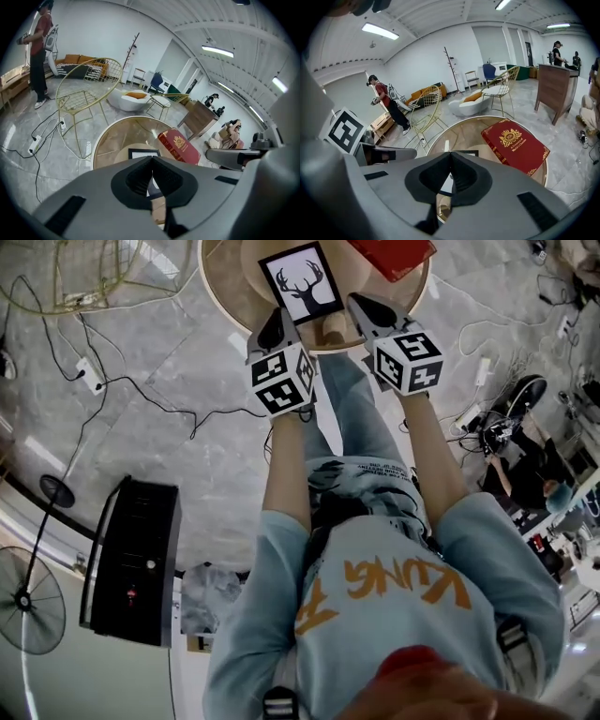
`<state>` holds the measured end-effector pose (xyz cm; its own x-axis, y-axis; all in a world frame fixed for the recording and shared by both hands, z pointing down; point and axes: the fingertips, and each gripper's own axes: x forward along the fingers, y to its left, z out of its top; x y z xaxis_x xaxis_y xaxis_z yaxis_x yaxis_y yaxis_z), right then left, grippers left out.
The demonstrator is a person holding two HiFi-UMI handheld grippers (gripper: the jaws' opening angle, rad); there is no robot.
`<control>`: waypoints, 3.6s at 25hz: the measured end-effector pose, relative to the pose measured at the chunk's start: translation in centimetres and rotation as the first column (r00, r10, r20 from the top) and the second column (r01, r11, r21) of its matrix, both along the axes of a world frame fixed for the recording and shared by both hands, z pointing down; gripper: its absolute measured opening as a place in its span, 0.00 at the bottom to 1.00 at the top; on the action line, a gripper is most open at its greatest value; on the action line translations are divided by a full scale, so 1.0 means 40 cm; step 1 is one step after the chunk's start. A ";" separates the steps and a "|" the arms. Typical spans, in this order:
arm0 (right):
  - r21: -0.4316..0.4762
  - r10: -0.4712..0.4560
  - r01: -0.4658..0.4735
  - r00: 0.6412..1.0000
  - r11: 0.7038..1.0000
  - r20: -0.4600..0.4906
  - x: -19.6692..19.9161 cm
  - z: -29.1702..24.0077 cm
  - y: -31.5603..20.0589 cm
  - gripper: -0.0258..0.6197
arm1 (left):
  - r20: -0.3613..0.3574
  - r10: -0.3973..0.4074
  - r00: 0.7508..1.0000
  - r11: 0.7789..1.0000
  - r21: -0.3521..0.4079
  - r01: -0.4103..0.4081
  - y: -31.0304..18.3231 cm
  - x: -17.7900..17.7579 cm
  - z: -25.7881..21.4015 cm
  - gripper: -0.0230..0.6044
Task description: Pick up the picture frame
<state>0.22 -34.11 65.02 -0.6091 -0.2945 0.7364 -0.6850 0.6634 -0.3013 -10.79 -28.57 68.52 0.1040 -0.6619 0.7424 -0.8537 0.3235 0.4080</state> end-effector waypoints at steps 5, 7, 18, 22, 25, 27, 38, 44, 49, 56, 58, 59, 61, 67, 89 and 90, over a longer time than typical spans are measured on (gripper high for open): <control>-0.036 -0.019 0.018 1.000 0.999 -0.013 0.015 0.119 -0.008 0.04 | -0.011 -0.010 1.000 0.999 -0.046 0.010 0.009 0.027 0.124 0.07; -0.044 -0.027 0.026 0.999 0.999 -0.017 0.020 0.162 -0.013 0.04 | -0.015 -0.016 1.000 0.998 -0.053 0.015 0.010 0.035 0.164 0.07; -0.055 -0.021 0.019 0.999 0.998 -0.029 0.016 0.346 -0.029 0.04 | 0.013 -0.023 1.000 0.997 -0.076 0.024 -0.004 0.010 0.334 0.07; -0.046 -0.002 0.000 0.999 0.999 -0.047 0.029 0.389 -0.045 0.04 | 0.033 -0.006 0.999 0.996 -0.093 0.009 -0.010 0.004 0.366 0.07; -0.047 -0.002 -0.001 0.999 0.999 -0.051 0.028 0.422 -0.055 0.04 | 0.038 0.003 0.999 0.994 -0.107 0.001 -0.014 0.000 0.392 0.07; -0.046 -0.008 0.006 0.999 0.999 -0.054 0.025 0.443 -0.065 0.04 | 0.034 0.009 0.999 0.994 -0.108 -0.005 -0.020 0.001 0.406 0.07; -0.087 -0.033 0.026 0.996 0.996 -0.077 0.018 0.528 -0.096 0.20 | 0.024 0.028 0.999 0.989 -0.145 -0.024 -0.037 0.005 0.451 0.26; -0.111 -0.030 0.020 0.995 0.994 -0.090 0.013 0.561 -0.110 0.21 | 0.022 0.027 0.999 0.984 -0.174 -0.022 -0.047 0.002 0.471 0.26; -0.123 -0.028 0.016 0.995 0.992 -0.098 0.011 0.576 -0.115 0.20 | 0.006 0.032 0.999 0.981 -0.193 -0.030 -0.057 0.016 0.487 0.26; -0.121 0.015 -0.030 0.993 0.992 -0.119 0.008 0.594 -0.114 0.17 | -0.007 0.005 1.000 0.972 -0.236 -0.006 -0.055 0.015 0.518 0.24; -0.131 0.032 -0.046 0.994 0.990 -0.105 0.008 0.597 -0.115 0.17 | -0.020 -0.009 1.000 0.974 -0.225 0.004 -0.055 0.012 0.519 0.24; -0.140 0.045 -0.058 0.995 0.988 -0.094 0.010 0.598 -0.116 0.17 | -0.023 -0.013 1.000 0.976 -0.219 0.008 -0.055 0.013 0.518 0.24; -0.163 0.066 -0.078 0.995 0.984 -0.079 0.017 0.598 -0.116 0.16 | -0.026 -0.018 0.999 0.976 -0.215 0.012 -0.051 0.014 0.515 0.22; -0.168 0.066 -0.079 0.994 0.983 -0.083 0.007 0.573 -0.108 0.14 | -0.006 -0.022 1.000 0.979 -0.201 0.021 -0.045 -0.007 0.475 0.17; 0.017 0.232 -0.235 0.967 0.972 0.109 -0.148 -0.023 -0.115 0.14 | 0.121 0.040 0.992 0.998 0.043 -0.045 -0.098 -0.197 -0.107 0.16; 0.023 0.238 -0.243 0.964 0.970 0.116 -0.154 -0.055 -0.113 0.14 | 0.128 0.041 0.991 0.997 0.052 -0.048 -0.098 -0.204 -0.140 0.16</control>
